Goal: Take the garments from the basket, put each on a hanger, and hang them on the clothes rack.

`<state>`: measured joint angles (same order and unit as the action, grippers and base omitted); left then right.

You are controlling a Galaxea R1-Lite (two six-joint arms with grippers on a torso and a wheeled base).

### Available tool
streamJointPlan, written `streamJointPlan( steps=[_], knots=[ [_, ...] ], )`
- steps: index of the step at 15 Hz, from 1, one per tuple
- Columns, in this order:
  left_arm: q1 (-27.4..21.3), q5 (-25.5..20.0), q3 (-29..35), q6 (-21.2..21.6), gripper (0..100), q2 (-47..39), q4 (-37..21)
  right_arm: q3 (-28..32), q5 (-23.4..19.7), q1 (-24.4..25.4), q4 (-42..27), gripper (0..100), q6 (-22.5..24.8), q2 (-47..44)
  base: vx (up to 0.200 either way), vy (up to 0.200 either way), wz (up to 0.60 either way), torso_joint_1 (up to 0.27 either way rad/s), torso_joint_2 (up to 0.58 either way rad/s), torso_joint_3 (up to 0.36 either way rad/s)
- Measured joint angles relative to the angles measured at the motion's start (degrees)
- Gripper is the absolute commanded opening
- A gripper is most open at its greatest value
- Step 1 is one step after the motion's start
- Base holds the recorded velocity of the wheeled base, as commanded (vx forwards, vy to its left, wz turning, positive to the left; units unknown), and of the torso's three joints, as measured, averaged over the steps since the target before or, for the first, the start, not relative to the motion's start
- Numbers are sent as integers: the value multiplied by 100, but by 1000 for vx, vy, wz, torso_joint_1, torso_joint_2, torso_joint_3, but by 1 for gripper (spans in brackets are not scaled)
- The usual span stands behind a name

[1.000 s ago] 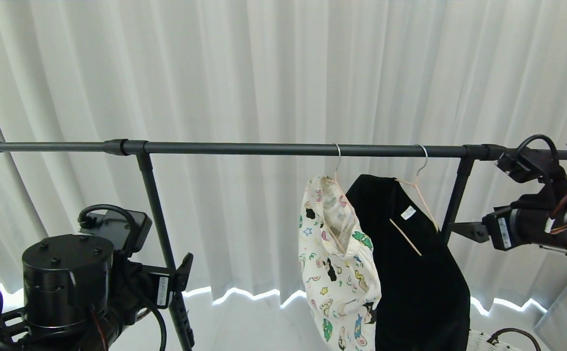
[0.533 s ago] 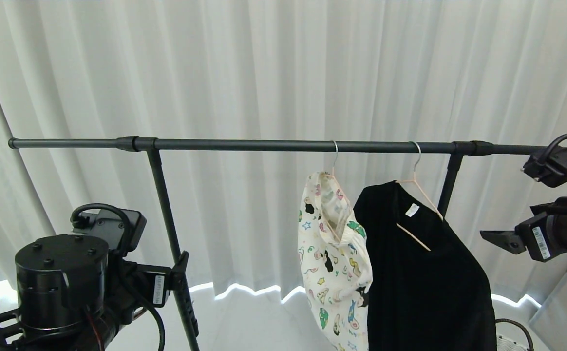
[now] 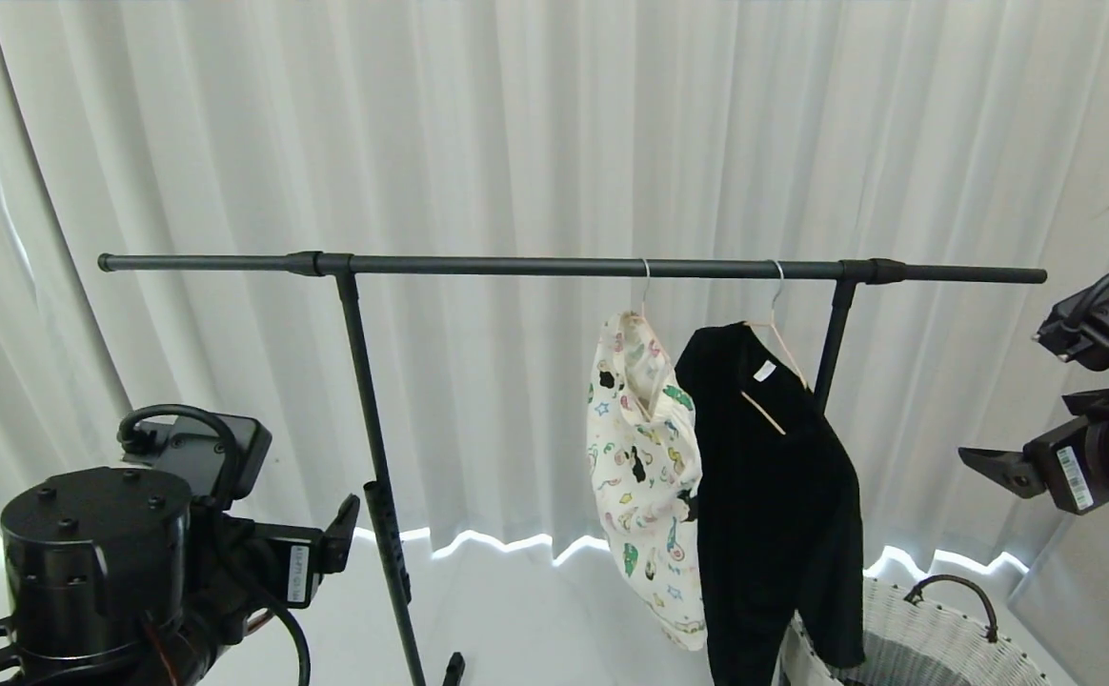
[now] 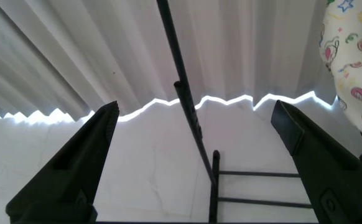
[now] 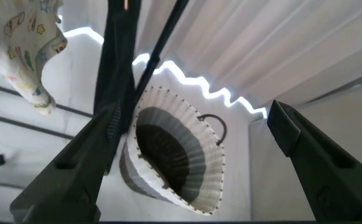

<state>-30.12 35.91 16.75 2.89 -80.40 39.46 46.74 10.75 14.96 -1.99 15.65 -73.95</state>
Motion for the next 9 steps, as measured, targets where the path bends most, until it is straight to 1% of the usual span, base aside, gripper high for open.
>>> streamJointPlan(
  steps=[2,5,9],
  knots=[
    [0,-4,-88,0,100,96,0,-173,11,-35,327,100,44,80,-200,0,0,5,5,2],
    [-2,-6,-284,1,100,240,-7,-468,27,-61,913,100,107,162,0,0,0,0,0,0],
    [-2,-6,-293,69,100,315,-2,-862,60,-138,1654,100,499,187,0,0,0,0,0,0]
  ],
)
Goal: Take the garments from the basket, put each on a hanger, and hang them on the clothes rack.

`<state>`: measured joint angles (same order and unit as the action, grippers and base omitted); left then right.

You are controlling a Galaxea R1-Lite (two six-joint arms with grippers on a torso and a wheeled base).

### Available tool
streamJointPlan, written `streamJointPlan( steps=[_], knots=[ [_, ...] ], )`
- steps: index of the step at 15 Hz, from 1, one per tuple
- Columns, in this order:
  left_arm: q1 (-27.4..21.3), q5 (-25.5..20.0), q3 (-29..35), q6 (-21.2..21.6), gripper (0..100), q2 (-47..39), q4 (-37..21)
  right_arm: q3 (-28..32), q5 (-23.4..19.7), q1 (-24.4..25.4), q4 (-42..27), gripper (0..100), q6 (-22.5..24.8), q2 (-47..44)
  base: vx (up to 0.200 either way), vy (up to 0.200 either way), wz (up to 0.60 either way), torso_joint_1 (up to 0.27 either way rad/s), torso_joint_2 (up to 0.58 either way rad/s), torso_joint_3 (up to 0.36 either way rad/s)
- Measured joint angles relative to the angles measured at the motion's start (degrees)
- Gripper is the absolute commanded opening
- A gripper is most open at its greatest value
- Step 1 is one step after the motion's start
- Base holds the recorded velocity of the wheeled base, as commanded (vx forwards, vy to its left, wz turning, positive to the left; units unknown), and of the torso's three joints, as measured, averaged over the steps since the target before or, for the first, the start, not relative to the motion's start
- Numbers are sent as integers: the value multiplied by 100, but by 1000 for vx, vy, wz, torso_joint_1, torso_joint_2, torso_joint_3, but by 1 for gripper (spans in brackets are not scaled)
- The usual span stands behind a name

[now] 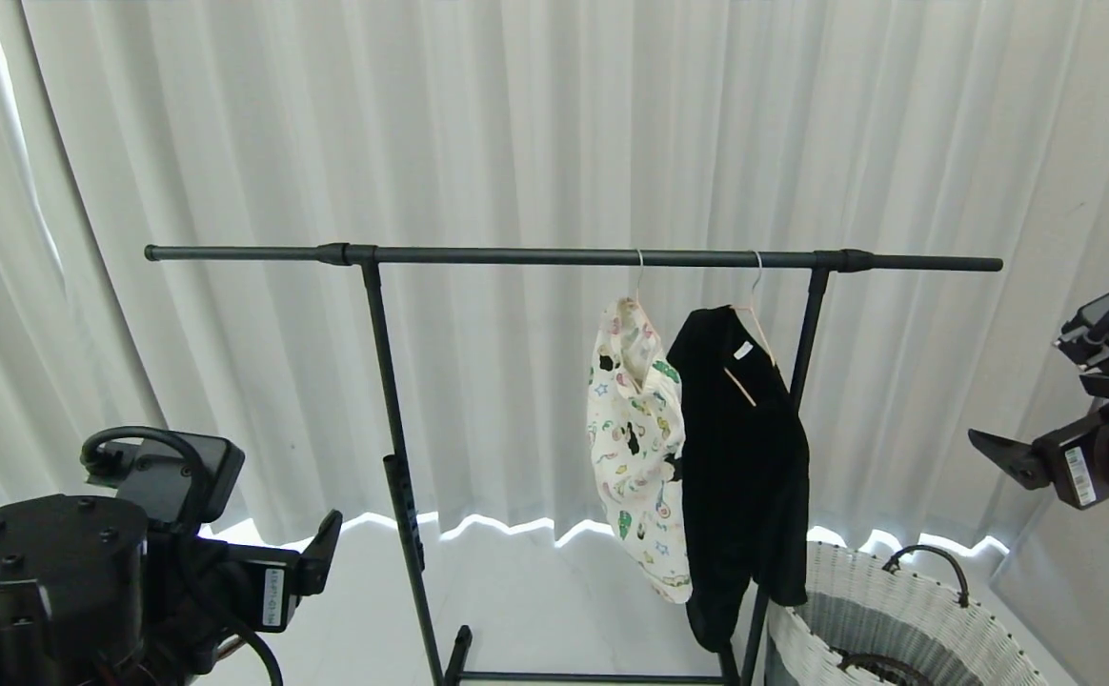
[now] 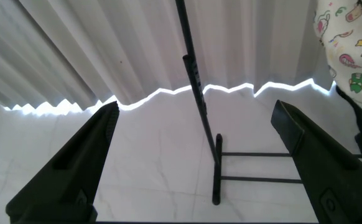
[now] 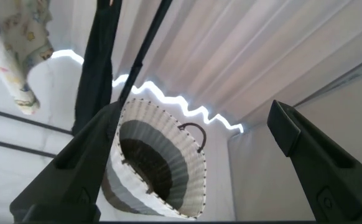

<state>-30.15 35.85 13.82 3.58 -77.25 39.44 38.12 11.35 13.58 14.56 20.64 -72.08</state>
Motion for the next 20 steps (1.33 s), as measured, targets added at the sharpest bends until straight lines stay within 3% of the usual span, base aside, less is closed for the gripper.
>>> streamJointPlan(
  steps=[4,15,20],
  knots=[
    [2,-2,-7,27,100,21,2,-268,11,-134,217,100,119,1,0,0,0,-90,202,110],
    [9,5,-167,29,100,179,2,-336,9,-201,347,100,117,76,0,0,0,-212,497,278],
    [30,33,-479,29,100,446,2,-583,2,-460,345,100,115,327,0,0,0,-188,476,286]
  ],
)
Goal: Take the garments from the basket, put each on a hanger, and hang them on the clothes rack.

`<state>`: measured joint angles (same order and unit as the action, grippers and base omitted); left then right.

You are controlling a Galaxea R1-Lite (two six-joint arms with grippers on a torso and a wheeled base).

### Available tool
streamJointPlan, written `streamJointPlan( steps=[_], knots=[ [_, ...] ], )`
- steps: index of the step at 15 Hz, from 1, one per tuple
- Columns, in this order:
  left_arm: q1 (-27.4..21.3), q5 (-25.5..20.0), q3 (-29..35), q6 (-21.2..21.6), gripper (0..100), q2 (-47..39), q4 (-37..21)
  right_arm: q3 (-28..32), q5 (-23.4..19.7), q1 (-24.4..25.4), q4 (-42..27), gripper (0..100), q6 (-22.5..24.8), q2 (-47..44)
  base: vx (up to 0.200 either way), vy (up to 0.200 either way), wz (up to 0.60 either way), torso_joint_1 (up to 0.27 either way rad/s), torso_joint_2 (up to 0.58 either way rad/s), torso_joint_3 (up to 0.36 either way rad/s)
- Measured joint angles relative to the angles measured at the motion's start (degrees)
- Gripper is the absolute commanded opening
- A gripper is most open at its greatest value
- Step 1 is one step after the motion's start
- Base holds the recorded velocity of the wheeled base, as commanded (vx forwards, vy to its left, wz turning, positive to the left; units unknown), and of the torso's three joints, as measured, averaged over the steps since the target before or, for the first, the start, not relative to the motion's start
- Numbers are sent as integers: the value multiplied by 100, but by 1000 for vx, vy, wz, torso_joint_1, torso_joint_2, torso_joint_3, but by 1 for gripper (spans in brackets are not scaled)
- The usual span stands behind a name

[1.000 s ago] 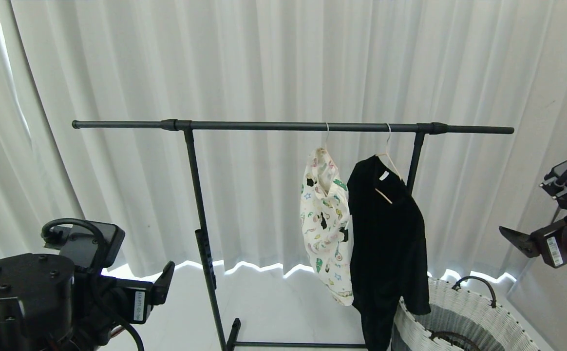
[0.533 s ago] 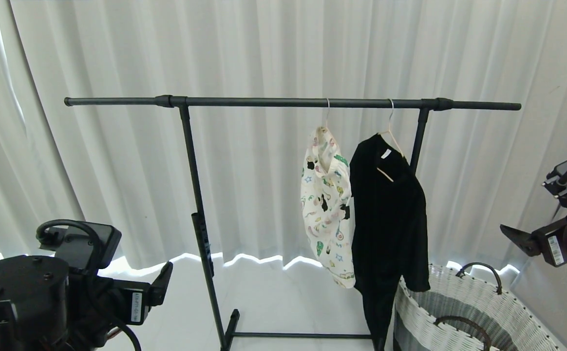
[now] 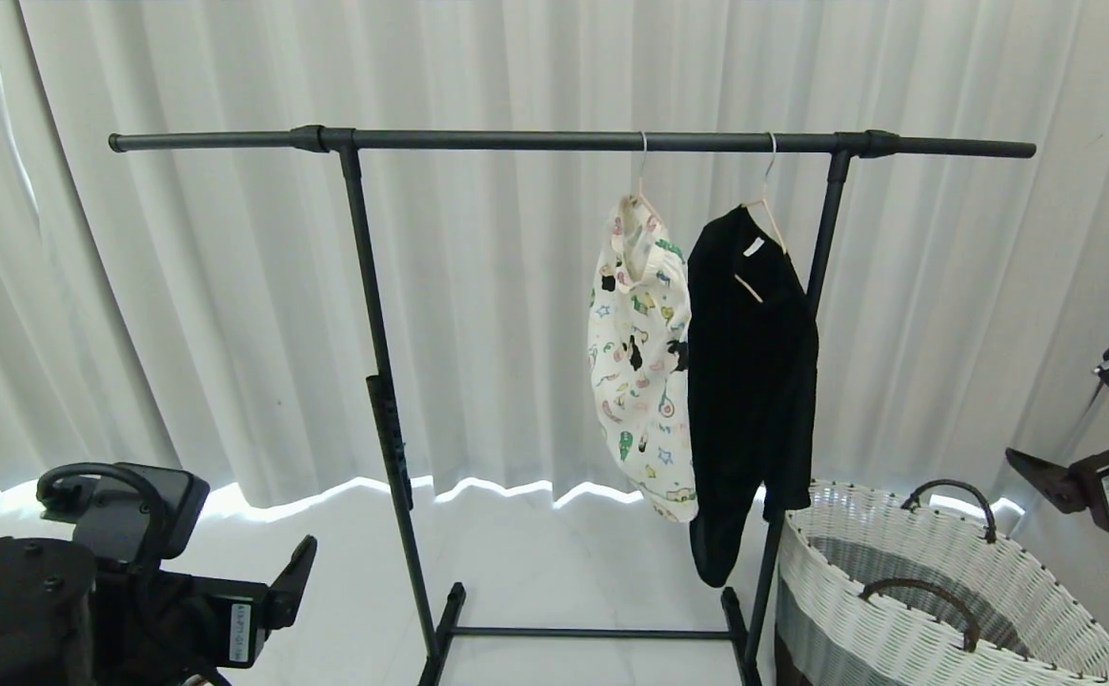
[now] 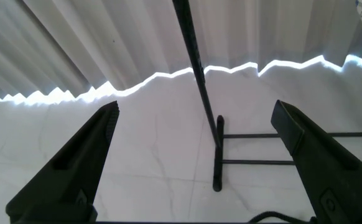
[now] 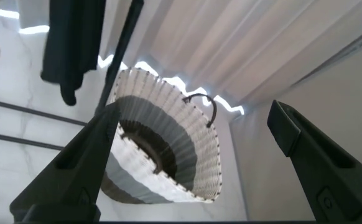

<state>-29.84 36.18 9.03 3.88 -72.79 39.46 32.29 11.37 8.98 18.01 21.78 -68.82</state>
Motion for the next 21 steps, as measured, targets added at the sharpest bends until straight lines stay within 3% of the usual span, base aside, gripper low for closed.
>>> streamJointPlan(
  steps=[5,10,13,16,18,21],
  knots=[
    [90,510,-761,-16,100,807,-148,-761,0,-518,-6,100,0,694,0,0,0,-74,204,131],
    [664,688,-892,116,100,2422,-1481,-1758,-22,-1384,-17,100,-345,2033,0,0,0,0,0,0],
    [829,758,-892,663,100,4083,-2695,-2359,-161,-1499,-107,100,-640,3155,0,0,0,0,0,0],
    [1019,848,-772,1312,100,5791,-3684,-2731,-691,-1526,-575,100,-677,4114,0,0,0,0,0,0],
    [1165,1125,-719,1476,100,6588,-3956,-2918,-747,-1535,-950,100,-677,4812,0,0,0,0,0,0],
    [1202,1279,-702,1125,100,7086,-3989,-3081,-680,-1540,-1503,100,-846,6016,0,0,0,0,0,0]
  ],
)
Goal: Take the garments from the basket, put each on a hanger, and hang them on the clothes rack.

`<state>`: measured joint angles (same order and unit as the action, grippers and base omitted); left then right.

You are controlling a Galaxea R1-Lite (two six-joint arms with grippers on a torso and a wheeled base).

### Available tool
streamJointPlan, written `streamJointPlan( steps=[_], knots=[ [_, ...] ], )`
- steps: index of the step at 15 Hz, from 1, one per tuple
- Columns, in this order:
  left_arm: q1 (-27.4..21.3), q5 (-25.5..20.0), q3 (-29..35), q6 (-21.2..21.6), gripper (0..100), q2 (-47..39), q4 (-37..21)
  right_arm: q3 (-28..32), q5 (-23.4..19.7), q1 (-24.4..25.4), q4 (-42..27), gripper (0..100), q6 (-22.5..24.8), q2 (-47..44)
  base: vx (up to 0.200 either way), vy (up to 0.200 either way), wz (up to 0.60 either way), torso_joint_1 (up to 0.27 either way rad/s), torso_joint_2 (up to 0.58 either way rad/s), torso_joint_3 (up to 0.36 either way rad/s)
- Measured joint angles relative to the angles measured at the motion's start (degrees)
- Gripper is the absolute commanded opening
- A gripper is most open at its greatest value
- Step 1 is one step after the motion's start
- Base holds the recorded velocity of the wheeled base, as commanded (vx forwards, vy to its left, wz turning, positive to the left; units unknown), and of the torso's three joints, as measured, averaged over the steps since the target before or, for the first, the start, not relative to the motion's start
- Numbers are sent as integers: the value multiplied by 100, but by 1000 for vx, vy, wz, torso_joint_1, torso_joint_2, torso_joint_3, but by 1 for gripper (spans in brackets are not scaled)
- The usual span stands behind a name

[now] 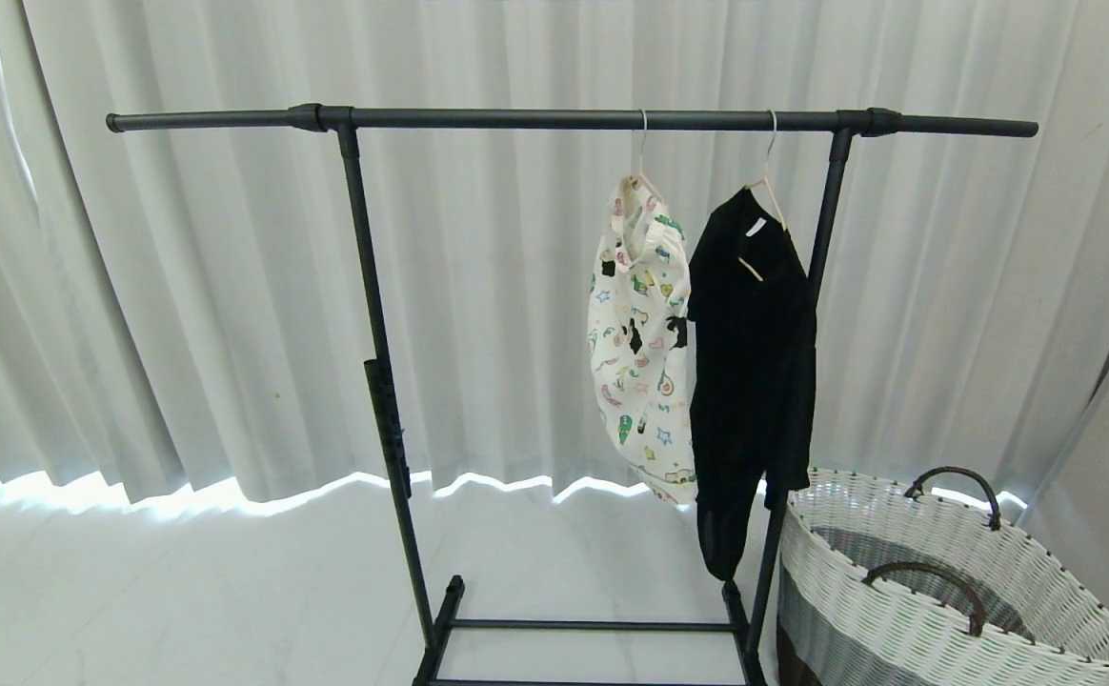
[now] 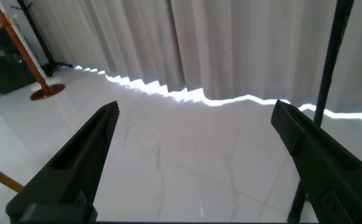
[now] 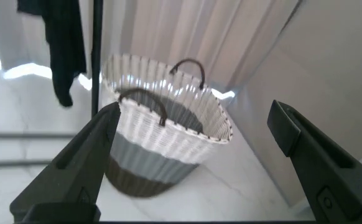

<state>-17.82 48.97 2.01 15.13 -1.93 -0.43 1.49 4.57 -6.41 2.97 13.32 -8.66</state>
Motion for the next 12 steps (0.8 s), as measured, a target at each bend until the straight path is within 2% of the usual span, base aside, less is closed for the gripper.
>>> streamJointPlan(
  steps=[2,3,5,6,7,10,12],
  knots=[
    [5,-1,-4,-24,100,119,0,-83,528,-9,55,100,-556,436,0,0,0,0,0,0],
    [5,-28,-4,-13,100,155,-1,-111,590,-9,101,100,-901,561,0,0,0,0,0,0],
    [-194,-135,-4,-7,100,183,-17,-128,577,-9,112,100,-1024,695,0,0,0,0,0,0],
    [-436,-154,-1,-11,100,190,-17,-138,341,-9,112,100,-1022,729,0,0,0,0,0,0],
    [-841,-162,0,-16,100,193,-17,-141,-96,-9,112,100,-1013,753,0,0,0,0,0,0],
    [-2358,-173,2,-20,100,193,-20,-149,-1348,-11,83,100,-928,792,0,0,0,0,0,0],
    [-2801,-173,7,-16,100,41,-26,-149,-1464,5,-139,100,-898,781,0,0,0,0,0,0]
  ],
)
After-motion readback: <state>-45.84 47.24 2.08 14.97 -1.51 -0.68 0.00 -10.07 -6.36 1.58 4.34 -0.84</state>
